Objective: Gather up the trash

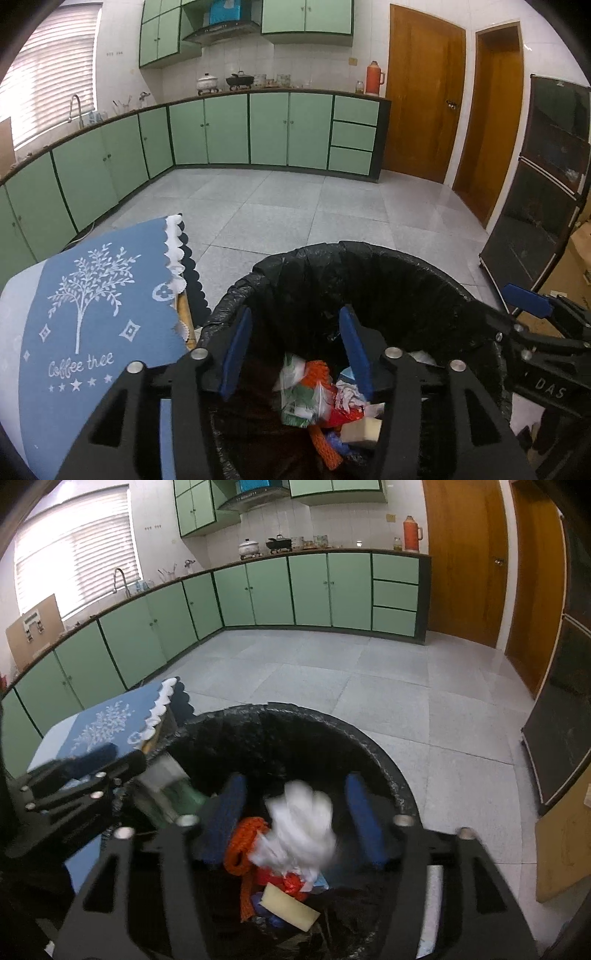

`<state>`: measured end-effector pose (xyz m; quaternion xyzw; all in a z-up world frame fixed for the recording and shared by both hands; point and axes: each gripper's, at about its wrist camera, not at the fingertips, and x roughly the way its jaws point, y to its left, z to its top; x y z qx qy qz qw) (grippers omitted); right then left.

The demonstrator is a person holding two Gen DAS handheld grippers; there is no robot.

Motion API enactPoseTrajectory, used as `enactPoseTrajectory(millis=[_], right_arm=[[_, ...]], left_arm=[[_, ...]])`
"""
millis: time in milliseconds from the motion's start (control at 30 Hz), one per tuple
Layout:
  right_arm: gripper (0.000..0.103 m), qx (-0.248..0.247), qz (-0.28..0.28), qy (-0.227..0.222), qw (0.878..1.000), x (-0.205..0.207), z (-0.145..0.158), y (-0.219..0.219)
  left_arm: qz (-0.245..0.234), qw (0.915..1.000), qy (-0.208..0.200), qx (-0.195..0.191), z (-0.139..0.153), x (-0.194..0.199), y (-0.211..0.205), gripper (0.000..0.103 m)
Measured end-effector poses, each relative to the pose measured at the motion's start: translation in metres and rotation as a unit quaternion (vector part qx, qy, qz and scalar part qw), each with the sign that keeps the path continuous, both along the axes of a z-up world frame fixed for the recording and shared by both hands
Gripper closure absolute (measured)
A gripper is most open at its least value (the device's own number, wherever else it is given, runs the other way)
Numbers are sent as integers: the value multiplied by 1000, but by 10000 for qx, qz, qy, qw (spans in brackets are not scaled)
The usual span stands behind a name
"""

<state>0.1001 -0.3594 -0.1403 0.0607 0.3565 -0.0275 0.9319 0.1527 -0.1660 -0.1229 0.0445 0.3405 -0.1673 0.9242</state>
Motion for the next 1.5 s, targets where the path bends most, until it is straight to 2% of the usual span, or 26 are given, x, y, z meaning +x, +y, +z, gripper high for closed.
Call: enactPoseTrajectory(millis=[67,167,400,700,1067,1500], right_arm=[[15,3,-75,-38,10000,-3,1,-1],[9,82,-111,-62,9999,-7,4,-1],[8,255,0,-88,9996,-25,25,7],[6,330,243,-271,9988,-64,73,28],[5,207,553,-674,9960,-105,119,56],[5,175,784,-885,9928,-118,141,78]], left_arm=[[-3,10000,-38,-33,4,-3,5,43],[0,9999,-123,-36,12,-10,13,34],[168,9990,-382,-138,43,-30,40,21],[287,9961,-834,74,80,-78,67,10],[464,9938,-995,-152,112,-129,95,9],[535,9911,-1193,-262,138,-149,105,9]])
